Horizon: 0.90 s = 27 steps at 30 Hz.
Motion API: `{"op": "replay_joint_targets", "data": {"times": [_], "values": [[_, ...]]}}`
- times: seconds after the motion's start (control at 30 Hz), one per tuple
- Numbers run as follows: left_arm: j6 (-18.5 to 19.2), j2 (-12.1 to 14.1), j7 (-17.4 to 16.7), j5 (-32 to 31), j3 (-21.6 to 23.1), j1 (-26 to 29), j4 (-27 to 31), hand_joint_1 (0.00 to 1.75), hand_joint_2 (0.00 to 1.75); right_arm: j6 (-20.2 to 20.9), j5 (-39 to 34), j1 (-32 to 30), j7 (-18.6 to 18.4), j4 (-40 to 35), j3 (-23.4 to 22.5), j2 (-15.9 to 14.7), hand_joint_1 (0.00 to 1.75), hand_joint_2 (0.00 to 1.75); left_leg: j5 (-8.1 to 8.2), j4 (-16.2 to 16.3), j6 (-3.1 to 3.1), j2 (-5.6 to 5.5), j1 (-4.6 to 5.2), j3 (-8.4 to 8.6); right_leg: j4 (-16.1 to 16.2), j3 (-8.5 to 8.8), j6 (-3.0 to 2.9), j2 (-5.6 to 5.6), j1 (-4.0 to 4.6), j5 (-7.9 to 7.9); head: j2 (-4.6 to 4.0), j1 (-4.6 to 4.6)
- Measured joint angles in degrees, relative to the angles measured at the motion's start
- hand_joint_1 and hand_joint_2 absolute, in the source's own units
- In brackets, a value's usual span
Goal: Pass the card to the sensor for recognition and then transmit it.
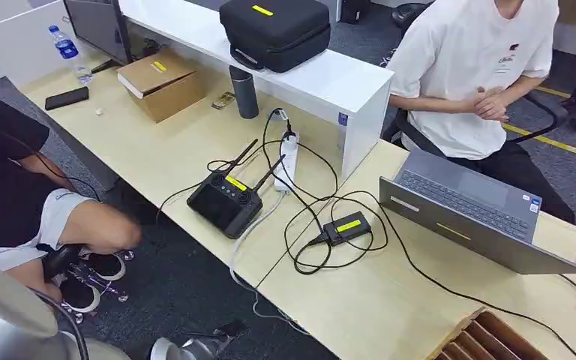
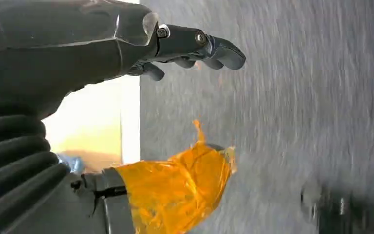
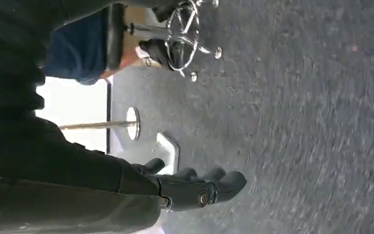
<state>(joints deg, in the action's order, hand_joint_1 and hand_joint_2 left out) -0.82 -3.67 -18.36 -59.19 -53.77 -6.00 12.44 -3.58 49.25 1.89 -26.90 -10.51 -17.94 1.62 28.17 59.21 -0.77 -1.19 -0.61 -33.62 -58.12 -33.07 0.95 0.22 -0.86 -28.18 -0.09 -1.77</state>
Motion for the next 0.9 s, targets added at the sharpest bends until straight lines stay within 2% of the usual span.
{"op": "replay_joint_targets", "data": {"times": [0.1, 0.23, 0.3, 0.5, 0.63, 0.7, 0.73, 0.83, 0.9], "values": [[1.2, -1.1, 1.2, -0.1, 0.0, 0.1, 0.0, 0.0, 1.75, 0.7, -1.1, 0.1, 2.5, 0.0, -0.2, 0.4, 0.0, 1.75, 0.0, 0.0, 0.0, 0.01, 0.0, 0.0, 0.0, 0.02, 0.0, 0.0, 0.0, 0.0, 0.0, 0.0], [-3.0, -1.5, 1.4, -1.3, 0.0, -0.1, 0.0, 0.0, 1.75, 0.7, -2.9, 0.3, 4.8, 0.0, -1.4, 1.0, 0.0, 1.75, 0.0, 0.0, 0.0, 0.01, 0.01, 0.01, 0.0, 0.02, 0.01, 0.0, 0.0, 0.0, 0.0, -0.02], [-6.7, -1.5, 1.4, -1.5, 0.0, -0.3, 0.0, 0.0, 1.75, -0.3, -3.1, 0.4, 4.5, 0.0, -1.9, 1.0, 0.0, 1.75, 0.0, 0.0, 0.0, 0.01, 0.0, 0.03, 0.0, 0.02, 0.0, 0.0, 0.0, 0.0, 0.0, -0.02], [-12.4, -0.5, -0.1, -2.7, 0.0, -0.4, 0.0, 0.0, 1.75, -2.8, -3.2, 0.4, 2.9, -0.1, -3.5, -0.6, 0.0, 1.75, 0.0, 0.0, 0.0, 0.02, 0.0, 0.03, 0.0, 0.02, 0.0, 0.0, 0.01, 0.0, 0.0, -0.02], [-13.7, 0.1, 0.5, -2.4, 0.0, -0.4, 0.0, 0.0, 1.75, -2.0, -2.2, 0.4, -0.2, -0.1, -4.3, -1.0, 0.0, 1.75, 0.0, 0.0, 0.0, 0.01, 0.0, 0.03, 0.0, 0.02, 0.0, 0.0, 0.01, 0.0, 0.0, 0.0], [-13.3, 0.3, 1.2, -3.4, 0.0, -0.4, 0.0, 0.0, 1.75, -0.7, -0.2, 0.3, -0.2, -0.1, -4.3, -1.0, 0.0, 1.75, 0.0, 0.0, 0.0, 0.03, 0.0, 0.03, 0.0, 0.01, 0.0, 0.01, 0.01, 0.0, 0.0, -0.02], [-12.5, 0.3, 1.2, -3.7, 0.1, -0.5, 0.0, 0.0, 1.75, -0.5, 0.3, 0.3, 0.5, -0.1, -4.3, -0.9, 0.0, 1.75, 0.0, 0.0, 0.0, 0.02, 0.0, 0.03, 0.0, 0.01, 0.0, 0.01, 0.01, 0.0, 0.0, -0.02], [-11.6, 0.3, 1.7, -2.1, 0.0, -0.5, 0.0, 0.0, 1.75, -1.2, -0.9, 0.3, 7.0, -0.1, -4.3, -0.4, 0.0, 1.75, 0.0, 0.0, 0.0, 0.09, 0.0, 0.04, 0.0, 0.02, 0.0, 0.05, 0.01, 0.0, 0.0, -0.02], [-11.6, 0.3, 2.1, -1.7, 0.0, -0.4, 0.0, 0.0, 1.75, -1.3, -1.3, 0.4, 7.8, -0.1, -4.3, -0.2, 0.0, 1.75, 0.0, 0.0, 0.0, 0.09, 0.0, 0.05, 0.0, 0.02, 0.0, 0.04, 0.0, 0.0, 0.0, -0.02]]}}
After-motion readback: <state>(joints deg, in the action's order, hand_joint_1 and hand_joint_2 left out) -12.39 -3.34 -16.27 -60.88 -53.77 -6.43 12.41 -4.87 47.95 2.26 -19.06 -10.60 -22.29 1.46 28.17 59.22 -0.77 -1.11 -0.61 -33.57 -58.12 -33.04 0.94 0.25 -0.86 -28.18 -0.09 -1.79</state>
